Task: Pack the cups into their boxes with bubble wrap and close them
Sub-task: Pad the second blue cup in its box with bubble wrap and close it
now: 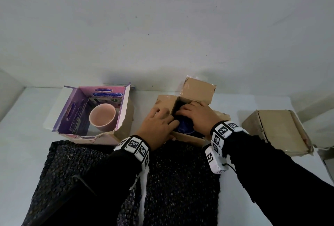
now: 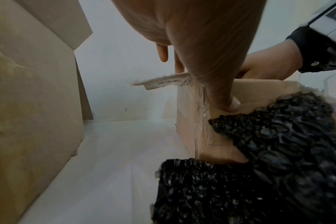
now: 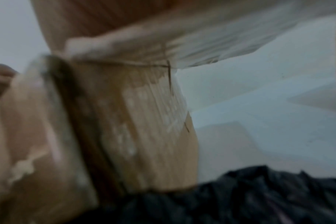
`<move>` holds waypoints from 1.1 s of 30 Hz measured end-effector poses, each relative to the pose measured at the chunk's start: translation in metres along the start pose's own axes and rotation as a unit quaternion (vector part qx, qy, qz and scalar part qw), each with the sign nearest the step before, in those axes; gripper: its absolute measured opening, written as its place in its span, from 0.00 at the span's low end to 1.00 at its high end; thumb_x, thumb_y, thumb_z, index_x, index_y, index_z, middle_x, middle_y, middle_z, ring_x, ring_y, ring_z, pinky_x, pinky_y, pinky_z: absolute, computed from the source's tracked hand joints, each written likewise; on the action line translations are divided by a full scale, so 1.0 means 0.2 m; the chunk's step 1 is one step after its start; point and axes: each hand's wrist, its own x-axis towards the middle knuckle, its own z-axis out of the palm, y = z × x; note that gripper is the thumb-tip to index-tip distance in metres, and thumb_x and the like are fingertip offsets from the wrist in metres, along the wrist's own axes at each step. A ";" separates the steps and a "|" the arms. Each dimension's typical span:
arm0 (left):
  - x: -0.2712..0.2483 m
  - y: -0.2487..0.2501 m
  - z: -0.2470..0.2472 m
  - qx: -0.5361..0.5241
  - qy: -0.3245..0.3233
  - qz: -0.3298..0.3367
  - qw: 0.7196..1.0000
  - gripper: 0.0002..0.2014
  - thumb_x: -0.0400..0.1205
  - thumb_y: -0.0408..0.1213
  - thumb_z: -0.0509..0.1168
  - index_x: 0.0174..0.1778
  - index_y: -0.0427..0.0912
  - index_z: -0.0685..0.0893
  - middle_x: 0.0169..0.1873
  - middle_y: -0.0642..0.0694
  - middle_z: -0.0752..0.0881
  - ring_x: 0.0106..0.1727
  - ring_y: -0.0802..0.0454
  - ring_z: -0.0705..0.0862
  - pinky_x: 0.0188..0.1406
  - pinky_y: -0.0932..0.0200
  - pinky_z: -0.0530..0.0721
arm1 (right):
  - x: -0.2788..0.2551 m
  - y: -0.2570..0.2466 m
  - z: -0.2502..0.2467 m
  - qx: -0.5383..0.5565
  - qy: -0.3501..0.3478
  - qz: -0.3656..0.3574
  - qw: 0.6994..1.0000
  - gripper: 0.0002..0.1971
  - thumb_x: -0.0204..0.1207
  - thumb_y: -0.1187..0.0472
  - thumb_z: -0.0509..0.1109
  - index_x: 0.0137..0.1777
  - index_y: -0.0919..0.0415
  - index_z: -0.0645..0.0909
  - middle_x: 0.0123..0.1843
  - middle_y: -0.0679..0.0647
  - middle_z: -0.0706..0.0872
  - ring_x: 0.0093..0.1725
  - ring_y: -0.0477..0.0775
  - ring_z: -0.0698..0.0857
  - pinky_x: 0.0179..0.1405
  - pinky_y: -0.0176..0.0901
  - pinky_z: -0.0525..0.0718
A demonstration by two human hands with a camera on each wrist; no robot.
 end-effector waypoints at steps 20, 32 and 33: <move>-0.02 0.05 -0.01 -0.004 -0.038 -0.064 0.997 0.30 0.74 0.65 0.47 0.48 0.47 0.86 0.50 0.53 0.86 0.61 0.42 0.76 0.61 0.42 0.64 | 0.02 -0.01 -0.02 0.010 -0.002 0.042 0.999 0.28 0.72 0.63 0.69 0.72 0.46 0.71 0.69 0.48 0.79 0.67 0.56 0.73 0.65 0.50 0.68; 0.01 0.10 0.02 -0.042 0.018 -0.108 0.993 0.24 0.68 0.67 0.67 0.44 0.50 0.86 0.43 0.53 0.87 0.56 0.43 0.78 0.53 0.45 0.70 | -0.15 0.06 -0.04 -0.109 0.073 0.089 0.987 0.07 0.66 0.57 0.65 0.41 0.53 0.84 0.44 0.48 0.87 0.57 0.58 0.77 0.48 0.53 0.69; 0.01 0.11 0.02 -0.044 0.033 -0.111 0.992 0.23 0.67 0.67 0.69 0.41 0.49 0.87 0.42 0.53 0.87 0.54 0.43 0.79 0.51 0.46 0.70 | -0.17 0.06 -0.04 -0.113 0.073 0.093 0.987 0.09 0.67 0.55 0.63 0.40 0.52 0.85 0.42 0.46 0.87 0.57 0.57 0.77 0.49 0.53 0.68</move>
